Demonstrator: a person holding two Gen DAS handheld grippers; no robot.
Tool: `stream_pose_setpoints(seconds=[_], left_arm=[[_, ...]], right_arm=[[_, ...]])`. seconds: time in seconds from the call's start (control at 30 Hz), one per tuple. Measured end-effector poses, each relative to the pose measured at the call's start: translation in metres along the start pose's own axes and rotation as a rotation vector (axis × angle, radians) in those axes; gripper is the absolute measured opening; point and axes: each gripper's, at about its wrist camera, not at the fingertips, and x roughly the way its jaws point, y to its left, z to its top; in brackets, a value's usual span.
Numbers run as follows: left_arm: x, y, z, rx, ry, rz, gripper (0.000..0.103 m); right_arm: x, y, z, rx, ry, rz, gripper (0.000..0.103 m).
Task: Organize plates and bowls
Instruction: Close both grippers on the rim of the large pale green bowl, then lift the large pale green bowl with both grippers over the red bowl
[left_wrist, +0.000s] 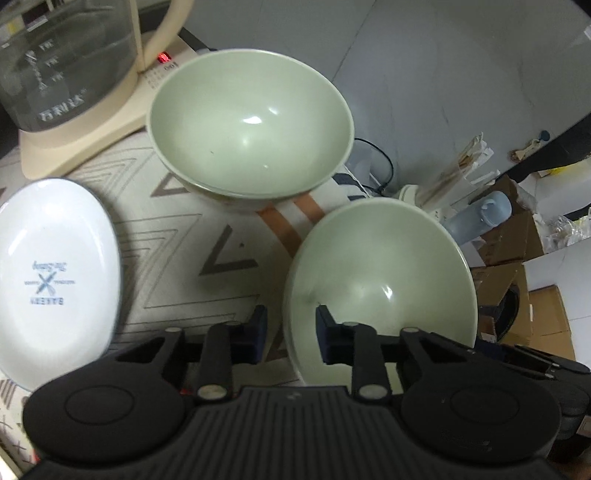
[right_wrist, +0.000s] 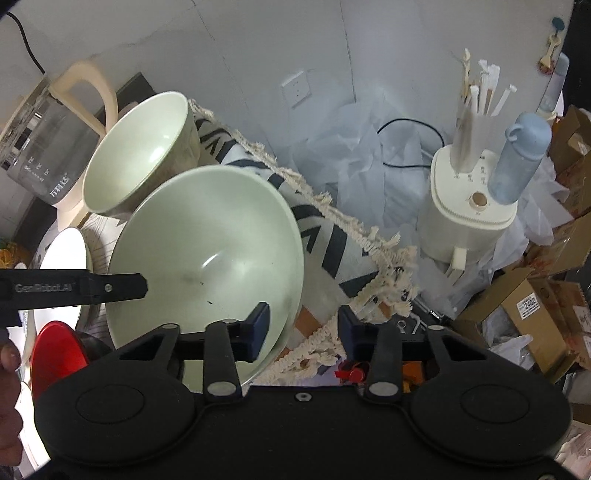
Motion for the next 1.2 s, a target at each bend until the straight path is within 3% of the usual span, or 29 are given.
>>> stream_pose_setpoints(seconds=[0.07, 0.13, 0.43, 0.93, 1.2], left_arm=[[0.005, -0.001, -0.001, -0.002, 0.015, 0.004, 0.018], [0.008, -0.003, -0.002, 0.001, 0.024, 0.004, 0.016], [-0.006, -0.005, -0.009, -0.029, -0.023, -0.008, 0.016], [-0.077, 0.016, -0.024, -0.118, -0.204, 0.005, 0.013], [-0.11, 0.036, -0.043, -0.18, -0.266, 0.018, 0.013]], right_arm=[[0.001, 0.001, -0.001, -0.013, 0.009, 0.017, 0.02], [0.0, 0.002, -0.001, -0.017, 0.004, 0.045, 0.015], [-0.02, 0.006, 0.003, -0.068, -0.09, 0.046, 0.015], [-0.059, 0.035, 0.018, -0.166, -0.216, 0.127, 0.015], [-0.072, 0.061, 0.017, -0.221, -0.243, 0.183, 0.015]])
